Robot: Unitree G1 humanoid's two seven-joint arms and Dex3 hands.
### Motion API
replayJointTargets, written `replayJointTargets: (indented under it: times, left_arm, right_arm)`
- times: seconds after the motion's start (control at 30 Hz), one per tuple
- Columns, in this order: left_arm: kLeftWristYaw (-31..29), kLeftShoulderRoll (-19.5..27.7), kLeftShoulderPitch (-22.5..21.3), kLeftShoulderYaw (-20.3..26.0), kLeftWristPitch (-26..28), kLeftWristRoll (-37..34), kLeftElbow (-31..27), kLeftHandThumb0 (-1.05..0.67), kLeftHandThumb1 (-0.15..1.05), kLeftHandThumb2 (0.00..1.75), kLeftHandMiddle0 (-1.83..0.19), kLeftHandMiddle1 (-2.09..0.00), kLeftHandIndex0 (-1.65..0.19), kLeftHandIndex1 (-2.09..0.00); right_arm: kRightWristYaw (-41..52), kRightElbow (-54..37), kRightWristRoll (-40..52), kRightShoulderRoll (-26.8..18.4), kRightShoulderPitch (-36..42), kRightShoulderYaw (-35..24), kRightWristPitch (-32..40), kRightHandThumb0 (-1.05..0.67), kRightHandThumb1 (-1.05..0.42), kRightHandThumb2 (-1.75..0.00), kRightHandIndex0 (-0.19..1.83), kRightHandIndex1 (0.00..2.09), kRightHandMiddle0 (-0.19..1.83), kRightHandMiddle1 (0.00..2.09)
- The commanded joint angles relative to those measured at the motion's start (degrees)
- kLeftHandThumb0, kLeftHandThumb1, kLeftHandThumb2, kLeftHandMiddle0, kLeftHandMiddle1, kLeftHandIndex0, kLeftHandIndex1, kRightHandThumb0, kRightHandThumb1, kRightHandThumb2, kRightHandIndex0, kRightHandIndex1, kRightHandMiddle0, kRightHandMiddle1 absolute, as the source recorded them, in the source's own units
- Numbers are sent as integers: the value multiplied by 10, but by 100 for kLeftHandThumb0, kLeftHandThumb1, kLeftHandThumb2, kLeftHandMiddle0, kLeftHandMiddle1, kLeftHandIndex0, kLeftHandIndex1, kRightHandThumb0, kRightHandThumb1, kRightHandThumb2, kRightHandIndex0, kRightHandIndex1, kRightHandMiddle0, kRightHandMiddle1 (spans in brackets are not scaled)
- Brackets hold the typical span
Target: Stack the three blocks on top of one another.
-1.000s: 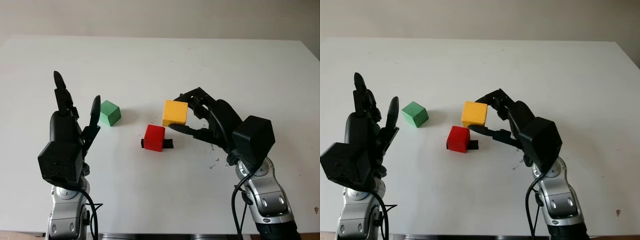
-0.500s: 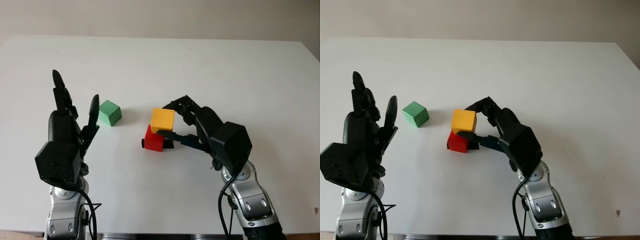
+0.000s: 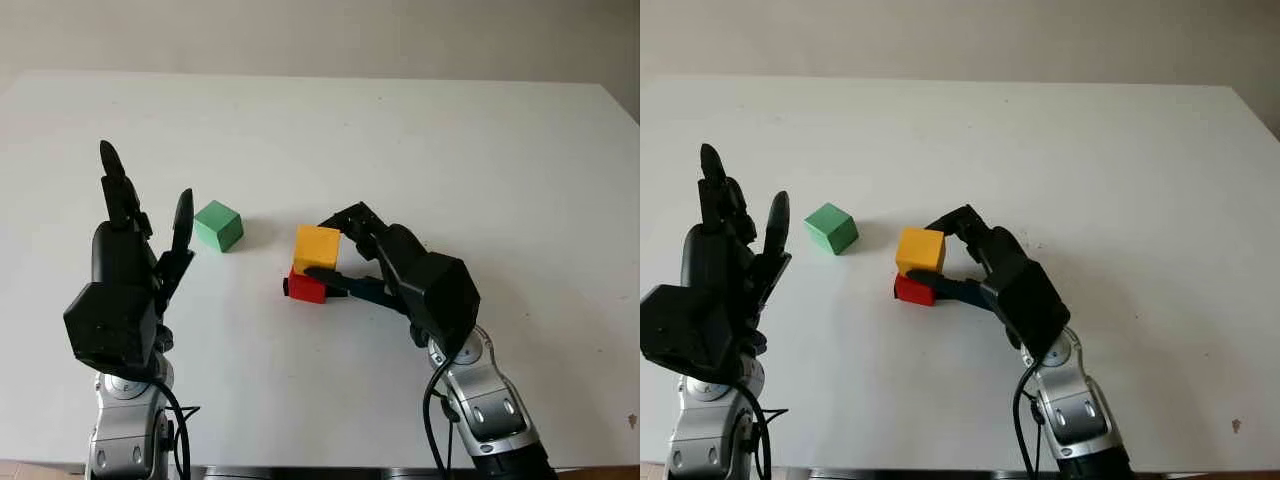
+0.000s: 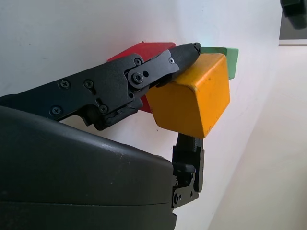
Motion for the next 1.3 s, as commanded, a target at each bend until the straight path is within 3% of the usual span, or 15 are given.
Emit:
replayJointTargets:
  times: [0.0, 1.27]
  left_arm:
    - [-1, 4, 3, 1, 3, 2, -12, -55, 105, 42, 18, -6, 19, -4]
    - [0, -2, 6, -1, 6, -2, -10, -57, 105, 40, 18, -5, 19, -3]
  right_arm:
    - [-3, 7, 0, 5, -3, 0, -9, -50, -104, -6, 19, 4, 9, 180]
    - [13, -2, 12, 14, 14, -1, -7, -51, -104, -6, 18, 5, 6, 185]
